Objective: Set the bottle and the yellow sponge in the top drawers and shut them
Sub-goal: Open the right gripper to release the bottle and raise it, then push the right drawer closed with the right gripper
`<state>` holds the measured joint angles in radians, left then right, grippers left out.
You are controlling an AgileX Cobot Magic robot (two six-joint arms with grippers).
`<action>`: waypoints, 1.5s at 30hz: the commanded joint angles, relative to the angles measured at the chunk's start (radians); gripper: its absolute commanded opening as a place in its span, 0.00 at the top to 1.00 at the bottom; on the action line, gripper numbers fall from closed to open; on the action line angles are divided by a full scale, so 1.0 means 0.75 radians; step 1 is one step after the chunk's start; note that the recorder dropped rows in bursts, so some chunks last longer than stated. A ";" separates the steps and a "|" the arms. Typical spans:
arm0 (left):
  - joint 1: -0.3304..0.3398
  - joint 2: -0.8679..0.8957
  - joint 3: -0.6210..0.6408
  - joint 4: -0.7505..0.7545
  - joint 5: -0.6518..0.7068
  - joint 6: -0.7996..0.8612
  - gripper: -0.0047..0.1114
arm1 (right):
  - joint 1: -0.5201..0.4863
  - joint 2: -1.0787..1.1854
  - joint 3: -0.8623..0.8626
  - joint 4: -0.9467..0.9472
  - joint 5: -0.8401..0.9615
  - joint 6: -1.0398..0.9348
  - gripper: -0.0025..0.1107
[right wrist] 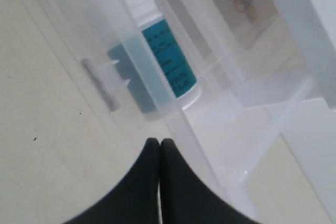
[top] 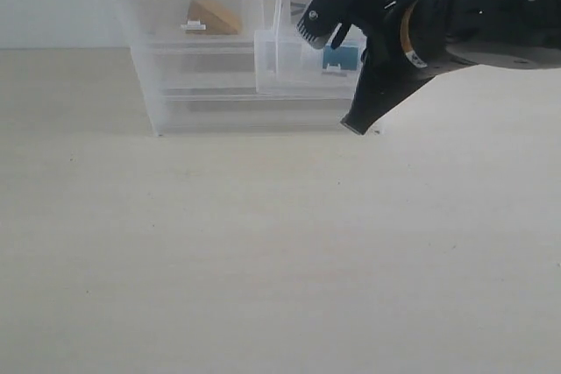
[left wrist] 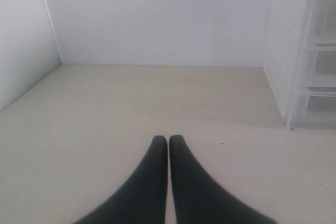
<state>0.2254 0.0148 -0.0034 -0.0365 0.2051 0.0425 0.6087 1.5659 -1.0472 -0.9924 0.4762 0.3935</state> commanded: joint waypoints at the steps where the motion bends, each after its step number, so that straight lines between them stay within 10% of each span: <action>1: -0.003 0.005 0.004 -0.009 -0.005 -0.012 0.93 | -0.068 -0.074 -0.095 -0.365 -0.002 0.052 0.98; 22: -0.003 0.005 0.004 -0.009 -0.005 -0.012 0.93 | -0.111 0.129 -0.095 0.102 -0.257 -0.295 0.98; 34: -0.003 0.005 0.004 -0.009 -0.005 -0.012 0.93 | -0.216 0.439 -0.438 0.085 -0.367 0.100 0.98; 45: -0.003 0.005 0.004 -0.009 -0.005 -0.012 0.93 | -0.214 0.072 -0.130 0.126 -0.377 0.319 0.98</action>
<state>0.2254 0.0148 -0.0034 -0.0365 0.2051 0.0425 0.4561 1.7163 -1.2236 -0.8832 0.2409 0.5826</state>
